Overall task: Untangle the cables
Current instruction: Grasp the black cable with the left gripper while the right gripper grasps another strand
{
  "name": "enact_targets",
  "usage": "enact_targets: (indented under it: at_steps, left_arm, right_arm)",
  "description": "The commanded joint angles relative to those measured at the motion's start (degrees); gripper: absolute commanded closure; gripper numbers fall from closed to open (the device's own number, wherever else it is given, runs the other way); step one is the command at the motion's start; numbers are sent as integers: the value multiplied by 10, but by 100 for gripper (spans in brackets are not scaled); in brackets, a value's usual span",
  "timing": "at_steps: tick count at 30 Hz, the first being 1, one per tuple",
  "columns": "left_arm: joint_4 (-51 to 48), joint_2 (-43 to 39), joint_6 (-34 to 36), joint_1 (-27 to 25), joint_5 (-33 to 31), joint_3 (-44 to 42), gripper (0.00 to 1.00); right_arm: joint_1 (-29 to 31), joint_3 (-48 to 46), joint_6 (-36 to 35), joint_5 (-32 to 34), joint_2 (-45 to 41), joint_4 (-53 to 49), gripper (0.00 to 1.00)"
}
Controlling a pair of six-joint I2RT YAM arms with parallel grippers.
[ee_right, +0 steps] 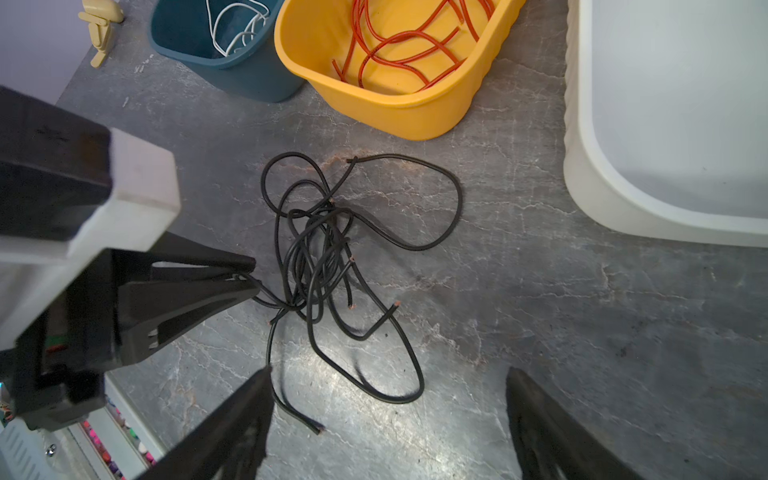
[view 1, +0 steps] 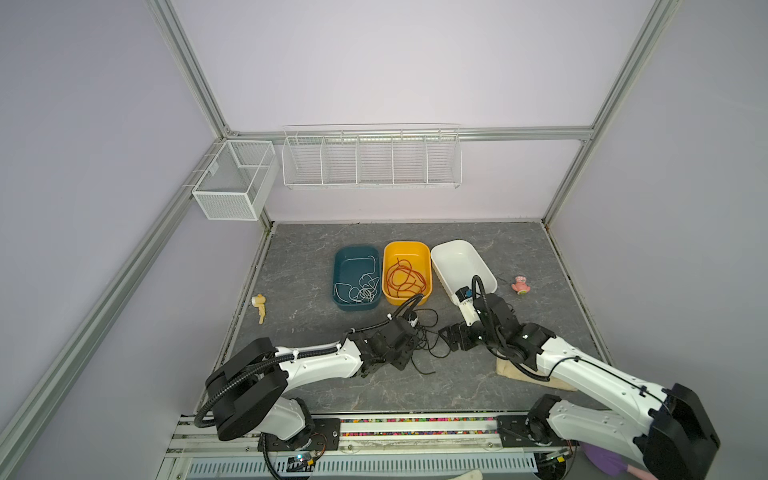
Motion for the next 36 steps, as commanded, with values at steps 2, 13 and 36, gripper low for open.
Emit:
enact_targets:
  at_steps: [2, 13, 36]
  left_arm:
    - [17, 3, 2, 0, 3, 7, 87]
    - [-15, -38, -9, -1, 27, 14, 100]
    - [-78, -196, -34, -3, 93, 13, 100]
  right_arm:
    - [-3, -17, 8, -18, 15, 35, 12]
    - [-2, -18, 9, -46, 67, 83, 10]
    - [3, -23, 55, -152, 177, 180, 46]
